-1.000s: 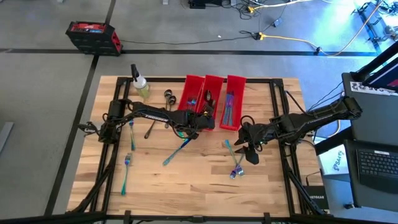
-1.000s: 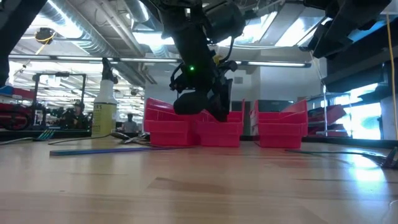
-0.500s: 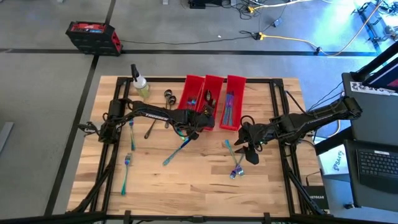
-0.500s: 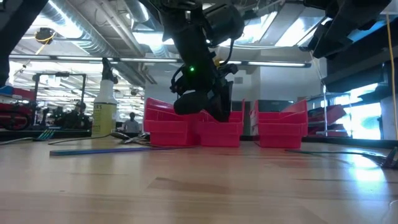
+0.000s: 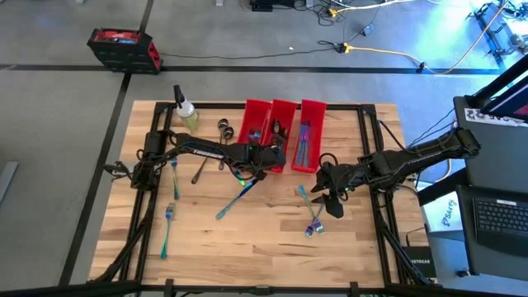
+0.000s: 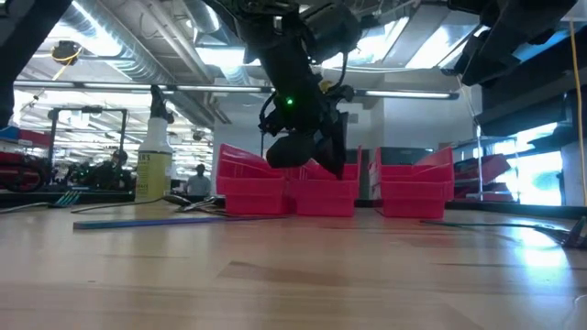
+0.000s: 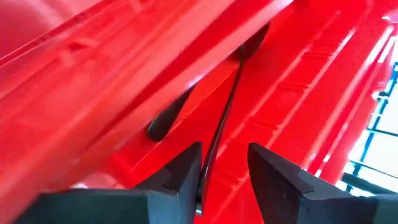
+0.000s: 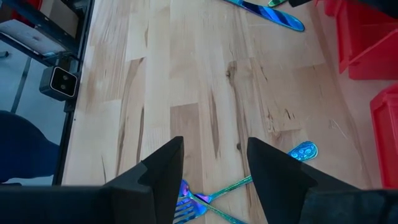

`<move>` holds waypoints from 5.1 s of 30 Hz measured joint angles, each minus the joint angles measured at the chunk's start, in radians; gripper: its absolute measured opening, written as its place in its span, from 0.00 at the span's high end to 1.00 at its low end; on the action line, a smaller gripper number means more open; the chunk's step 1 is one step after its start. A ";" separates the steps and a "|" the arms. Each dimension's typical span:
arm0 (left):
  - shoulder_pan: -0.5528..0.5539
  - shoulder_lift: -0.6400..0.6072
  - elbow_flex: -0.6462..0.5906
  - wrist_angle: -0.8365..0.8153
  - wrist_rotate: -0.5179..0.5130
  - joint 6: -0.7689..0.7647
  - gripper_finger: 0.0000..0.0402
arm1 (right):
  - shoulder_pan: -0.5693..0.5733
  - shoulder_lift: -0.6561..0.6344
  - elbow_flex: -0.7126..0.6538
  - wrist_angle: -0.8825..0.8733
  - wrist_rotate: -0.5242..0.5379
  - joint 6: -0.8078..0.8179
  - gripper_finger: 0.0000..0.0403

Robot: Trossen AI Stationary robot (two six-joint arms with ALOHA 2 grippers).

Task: Sort silverware
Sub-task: Put the black spoon into the middle red silverware bin, then put the blue fork into the left red silverware bin

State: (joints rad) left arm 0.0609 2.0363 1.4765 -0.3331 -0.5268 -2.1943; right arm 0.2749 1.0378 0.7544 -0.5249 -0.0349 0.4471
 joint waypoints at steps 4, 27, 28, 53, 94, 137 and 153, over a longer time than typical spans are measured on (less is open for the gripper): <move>0.000 0.004 0.000 -0.005 0.018 -0.004 0.71 | 0.000 0.000 0.000 0.000 0.000 -0.005 0.59; -0.002 0.004 0.001 0.049 -0.088 0.066 0.71 | 0.000 0.000 0.000 0.000 -0.002 -0.007 0.59; -0.002 0.004 0.001 0.037 -0.073 0.048 0.71 | 0.000 0.000 0.000 -0.001 -0.002 -0.007 0.59; 0.012 0.004 0.001 -0.023 0.027 -0.012 0.71 | 0.000 0.000 0.000 0.007 -0.021 -0.007 0.59; -0.489 -0.562 0.002 -0.036 -0.702 1.984 0.71 | 0.000 0.003 0.001 0.001 -0.053 -0.008 0.59; -0.545 -0.703 0.001 -0.621 -0.511 1.774 0.71 | 0.000 0.003 0.000 0.000 -0.052 -0.007 0.59; -0.545 -0.702 0.001 -0.621 -0.511 1.774 0.71 | 0.000 0.003 0.000 0.001 -0.052 -0.008 0.59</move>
State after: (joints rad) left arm -0.4839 1.3342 1.4773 -0.9539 -1.0374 -0.4202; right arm 0.2749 1.0405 0.7547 -0.5243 -0.0868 0.4393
